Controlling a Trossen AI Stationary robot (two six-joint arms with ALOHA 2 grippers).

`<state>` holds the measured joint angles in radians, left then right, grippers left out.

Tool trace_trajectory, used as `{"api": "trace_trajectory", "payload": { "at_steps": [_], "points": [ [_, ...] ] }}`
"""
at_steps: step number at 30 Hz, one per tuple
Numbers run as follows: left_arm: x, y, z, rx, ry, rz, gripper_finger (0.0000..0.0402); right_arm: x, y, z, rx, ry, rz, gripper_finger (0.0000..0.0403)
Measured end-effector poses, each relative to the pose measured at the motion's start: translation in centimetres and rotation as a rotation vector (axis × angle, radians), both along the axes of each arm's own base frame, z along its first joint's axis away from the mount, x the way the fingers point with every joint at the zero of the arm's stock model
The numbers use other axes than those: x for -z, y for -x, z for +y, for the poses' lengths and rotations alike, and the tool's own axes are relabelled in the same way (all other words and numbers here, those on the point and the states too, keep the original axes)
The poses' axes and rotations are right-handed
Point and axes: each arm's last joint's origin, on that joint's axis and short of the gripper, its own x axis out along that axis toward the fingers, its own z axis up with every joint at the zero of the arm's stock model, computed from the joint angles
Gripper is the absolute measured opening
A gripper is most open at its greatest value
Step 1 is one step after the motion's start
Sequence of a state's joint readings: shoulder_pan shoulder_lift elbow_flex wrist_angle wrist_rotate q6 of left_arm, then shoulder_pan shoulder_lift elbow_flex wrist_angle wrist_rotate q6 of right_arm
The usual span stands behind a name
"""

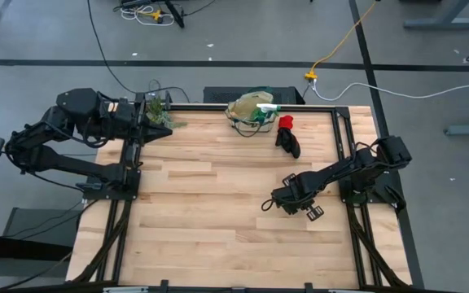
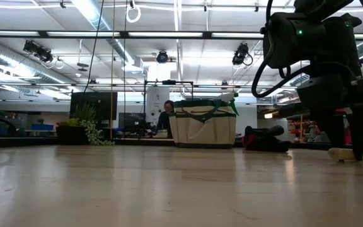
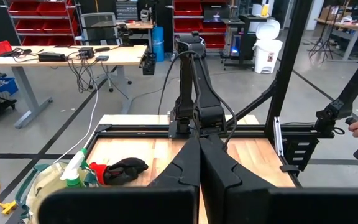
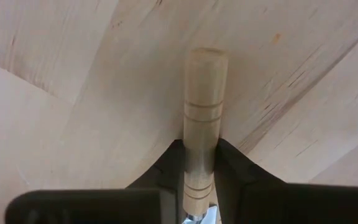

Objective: Pick & Place Garden tools in Gardening bag
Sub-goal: Put the brown trowel into the white gardening bag

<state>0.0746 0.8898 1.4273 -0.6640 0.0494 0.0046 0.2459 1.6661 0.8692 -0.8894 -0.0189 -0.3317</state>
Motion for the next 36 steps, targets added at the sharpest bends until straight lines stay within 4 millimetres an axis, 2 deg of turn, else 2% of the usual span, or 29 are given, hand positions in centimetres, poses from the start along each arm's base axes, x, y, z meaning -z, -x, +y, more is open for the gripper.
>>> {"api": "trace_trajectory", "payload": {
  "at_steps": [9, 22, 29, 36],
  "points": [
    [0.0, 0.0, 0.0, 0.0, 0.001, 0.0, 0.0003, -0.1, 0.0, 0.0, 0.012, 0.001, -0.006, 0.0052],
    [0.0, 0.0, 0.0, 0.0, 0.002, -0.001, 0.0003, -2.5, -2.2, 0.5, 0.063, -0.026, -0.134, 0.0052],
    [0.0, 0.0, 0.0, 0.0, 0.002, -0.001, 0.0003, -2.6, -2.2, 0.5, 0.069, -0.026, -0.134, 0.0052],
    [0.0, 0.0, 0.0, 0.0, 0.002, -0.001, 0.0003, -2.6, -2.4, 0.5, 0.149, -0.028, -0.15, 0.0052]
  ]
}}
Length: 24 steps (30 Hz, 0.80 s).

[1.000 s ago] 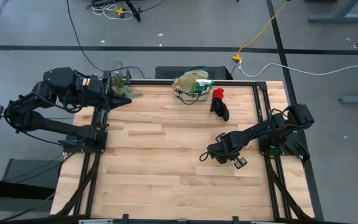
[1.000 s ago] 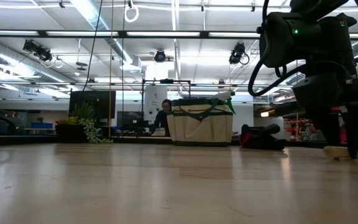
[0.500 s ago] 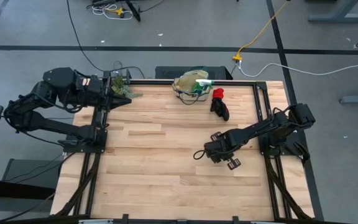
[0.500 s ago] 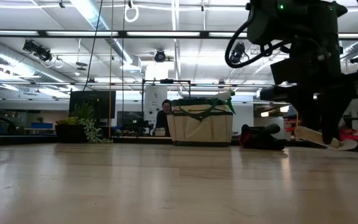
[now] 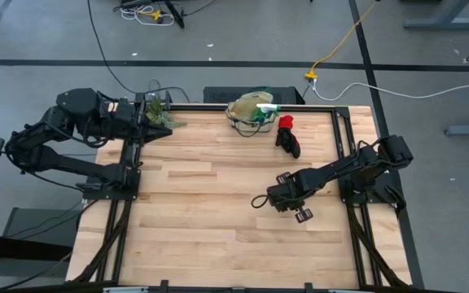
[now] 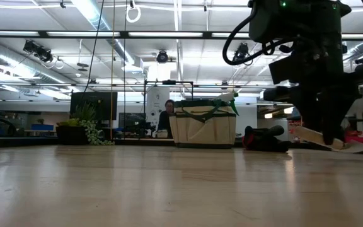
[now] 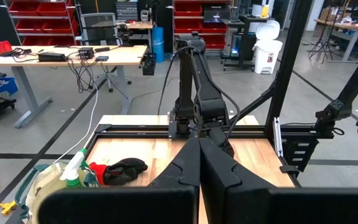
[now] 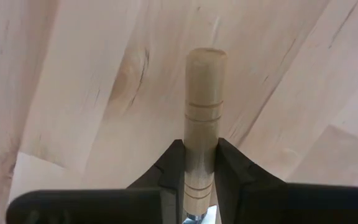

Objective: Pick & Place Garden tools in Gardening bag
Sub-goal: Put the brown trowel into the white gardening bag

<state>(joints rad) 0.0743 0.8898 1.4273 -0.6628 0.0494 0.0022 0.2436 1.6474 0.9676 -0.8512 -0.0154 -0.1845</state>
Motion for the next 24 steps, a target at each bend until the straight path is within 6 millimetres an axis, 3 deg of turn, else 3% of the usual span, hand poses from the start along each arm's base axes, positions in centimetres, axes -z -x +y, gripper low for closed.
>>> {"api": "trace_trajectory", "payload": {
  "at_steps": [5, 24],
  "points": [
    [0.0, 0.0, 0.0, 0.0, 0.0, 0.0, 0.0003, -0.6, 0.1, 0.0, 0.06, -0.014, -0.031, 0.0052],
    [0.0, 0.0, 0.0, 0.0, 0.0, -0.001, 0.0003, -6.9, 2.8, -0.8, 0.153, -0.089, -0.25, 0.0052]
  ]
}}
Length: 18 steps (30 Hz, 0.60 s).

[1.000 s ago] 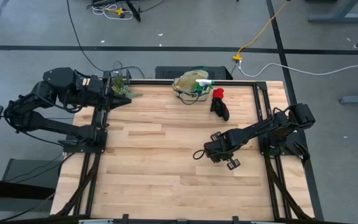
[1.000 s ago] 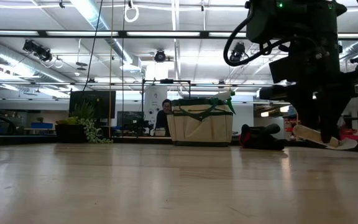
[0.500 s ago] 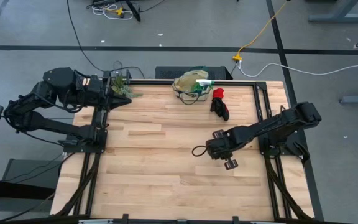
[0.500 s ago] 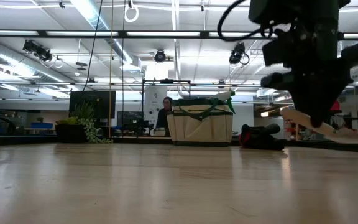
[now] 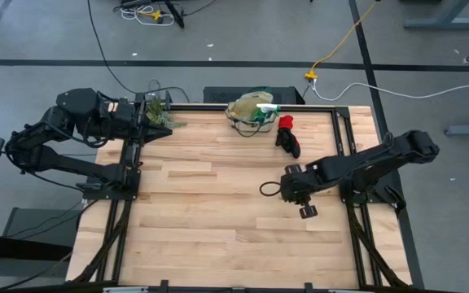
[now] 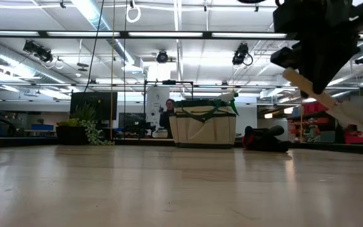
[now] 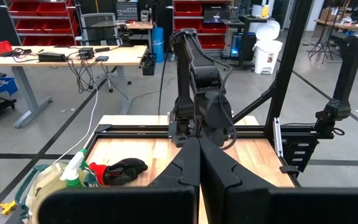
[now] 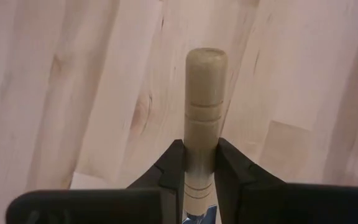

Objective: Pick & Place Garden tools in Gardening bag
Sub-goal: Put the brown trowel into the white gardening bag

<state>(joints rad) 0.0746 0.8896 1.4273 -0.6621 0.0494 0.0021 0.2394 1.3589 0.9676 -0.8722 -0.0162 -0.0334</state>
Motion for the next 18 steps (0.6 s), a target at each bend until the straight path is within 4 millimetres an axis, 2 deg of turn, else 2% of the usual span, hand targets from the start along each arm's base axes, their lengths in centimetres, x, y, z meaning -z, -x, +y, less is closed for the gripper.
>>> {"api": "trace_trajectory", "payload": {
  "at_steps": [13, 18],
  "points": [
    [0.0, 0.0, 0.0, 0.0, 0.0, 0.0, 0.0003, -3.3, 2.2, -0.4, -0.009, -0.072, -0.148, 0.0052],
    [0.0, 0.0, 0.0, 0.0, 0.0, 0.0, 0.0003, -4.5, 3.1, -0.7, 0.058, -0.105, -0.2, 0.0052]
  ]
}}
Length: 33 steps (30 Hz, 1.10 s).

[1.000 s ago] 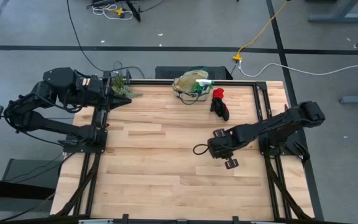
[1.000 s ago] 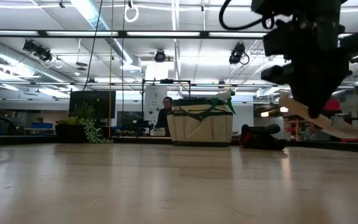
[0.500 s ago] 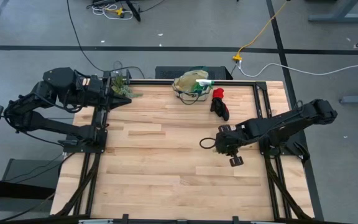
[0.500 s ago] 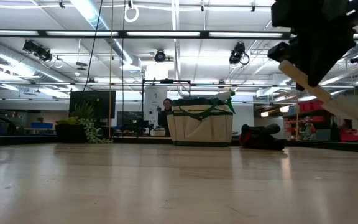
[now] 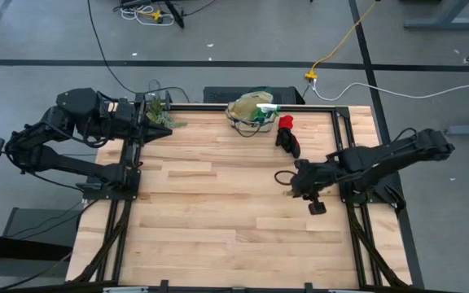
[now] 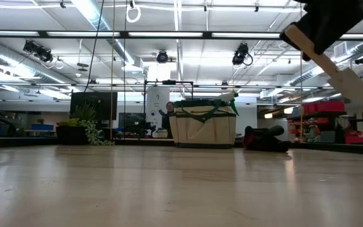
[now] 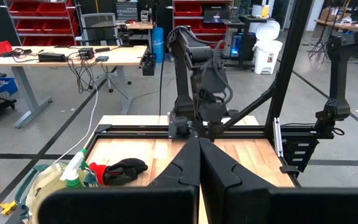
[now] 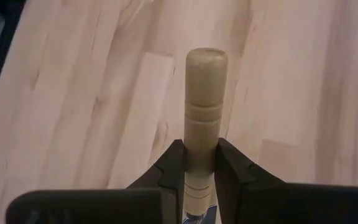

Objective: Pick & Place Garden tools in Gardening bag
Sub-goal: Put the brown trowel into the white gardening bag

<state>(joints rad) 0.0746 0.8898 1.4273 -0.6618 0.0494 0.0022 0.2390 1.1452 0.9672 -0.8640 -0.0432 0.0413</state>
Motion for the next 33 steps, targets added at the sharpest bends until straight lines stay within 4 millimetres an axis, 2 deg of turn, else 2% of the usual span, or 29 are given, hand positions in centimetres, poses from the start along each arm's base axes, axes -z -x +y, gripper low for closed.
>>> {"api": "trace_trajectory", "payload": {
  "at_steps": [8, 21, 33],
  "points": [
    [-0.2, 0.0, 0.0, 0.0, -0.001, -0.016, 0.0003, -1.9, 0.7, -0.2, 0.048, -0.06, -0.148, 0.0052],
    [-0.2, 0.0, 0.0, 0.0, -0.001, -0.019, 0.0003, -5.7, 0.1, -0.1, 0.112, -0.229, -0.521, 0.0052],
    [-0.5, -0.1, 0.0, -0.002, 0.014, -0.055, 0.0003, -7.7, -0.5, -2.2, 0.225, -0.259, -0.729, 0.0052]
  ]
}}
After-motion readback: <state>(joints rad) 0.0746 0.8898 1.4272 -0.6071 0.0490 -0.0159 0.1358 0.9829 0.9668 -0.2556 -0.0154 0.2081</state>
